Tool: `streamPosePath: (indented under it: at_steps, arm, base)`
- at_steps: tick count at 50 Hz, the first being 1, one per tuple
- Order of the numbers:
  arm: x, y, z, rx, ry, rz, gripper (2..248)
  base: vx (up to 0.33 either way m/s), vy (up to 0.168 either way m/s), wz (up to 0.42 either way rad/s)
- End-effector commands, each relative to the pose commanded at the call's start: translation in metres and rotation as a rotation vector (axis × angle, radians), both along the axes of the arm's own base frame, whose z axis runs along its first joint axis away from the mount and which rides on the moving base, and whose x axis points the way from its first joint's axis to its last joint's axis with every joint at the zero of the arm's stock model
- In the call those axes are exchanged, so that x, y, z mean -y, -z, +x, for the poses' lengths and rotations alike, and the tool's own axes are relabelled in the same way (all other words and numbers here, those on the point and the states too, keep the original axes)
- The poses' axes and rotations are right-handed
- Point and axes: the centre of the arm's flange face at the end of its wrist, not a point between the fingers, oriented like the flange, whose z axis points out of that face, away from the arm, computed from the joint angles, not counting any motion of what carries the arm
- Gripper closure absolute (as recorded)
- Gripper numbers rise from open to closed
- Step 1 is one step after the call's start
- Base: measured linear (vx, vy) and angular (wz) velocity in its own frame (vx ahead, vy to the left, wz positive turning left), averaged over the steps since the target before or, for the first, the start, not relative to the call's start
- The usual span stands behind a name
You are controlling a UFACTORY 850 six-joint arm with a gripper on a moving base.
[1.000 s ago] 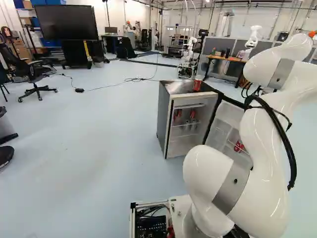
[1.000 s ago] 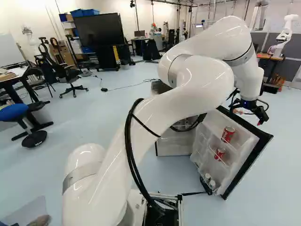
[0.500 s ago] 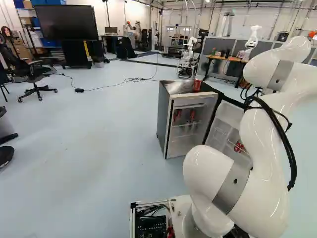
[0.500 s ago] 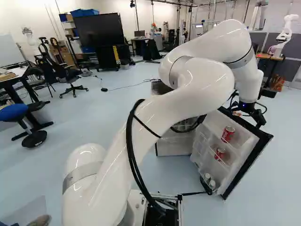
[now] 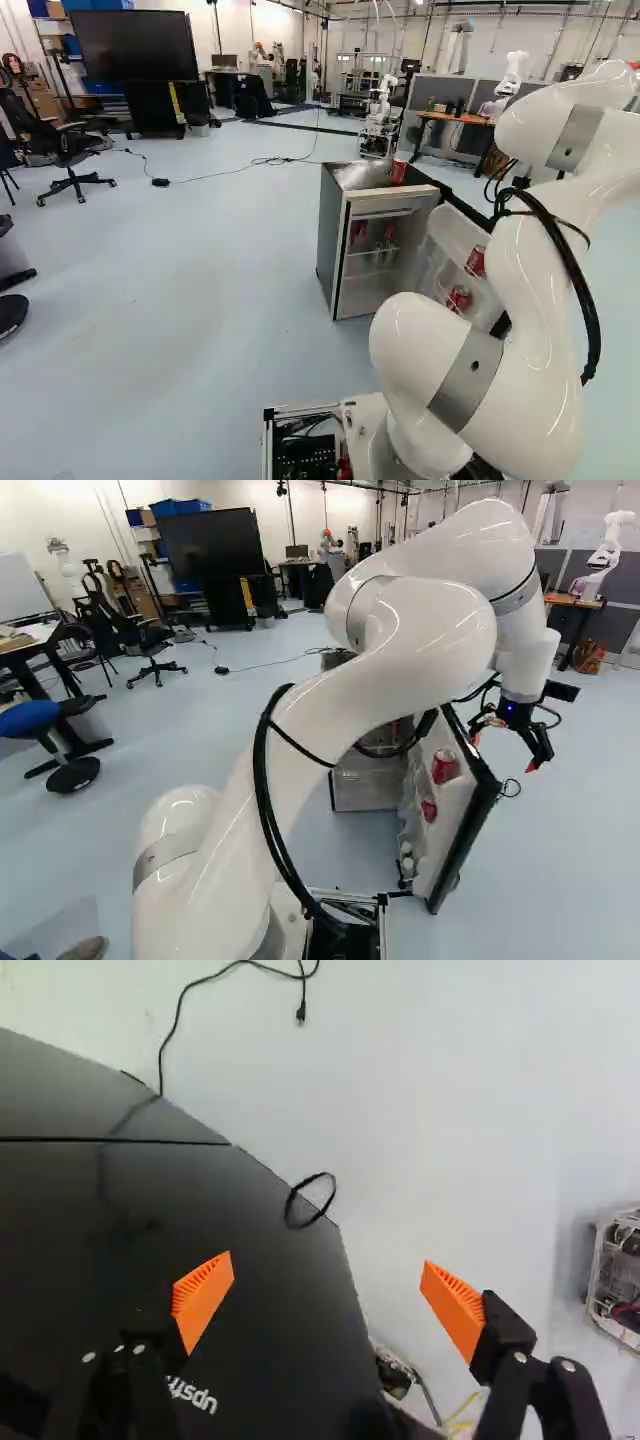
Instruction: Grab a drink from the fridge
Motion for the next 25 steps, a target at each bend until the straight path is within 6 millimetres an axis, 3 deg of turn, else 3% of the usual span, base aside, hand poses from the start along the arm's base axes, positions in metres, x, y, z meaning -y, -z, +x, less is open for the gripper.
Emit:
streamPosePath:
  at_steps: [25]
  arm:
    - [-0.038, 0.001, -0.025, -0.058, -0.004, 0.075, 3]
  base:
    - [0.0, 0.0, 0.0]
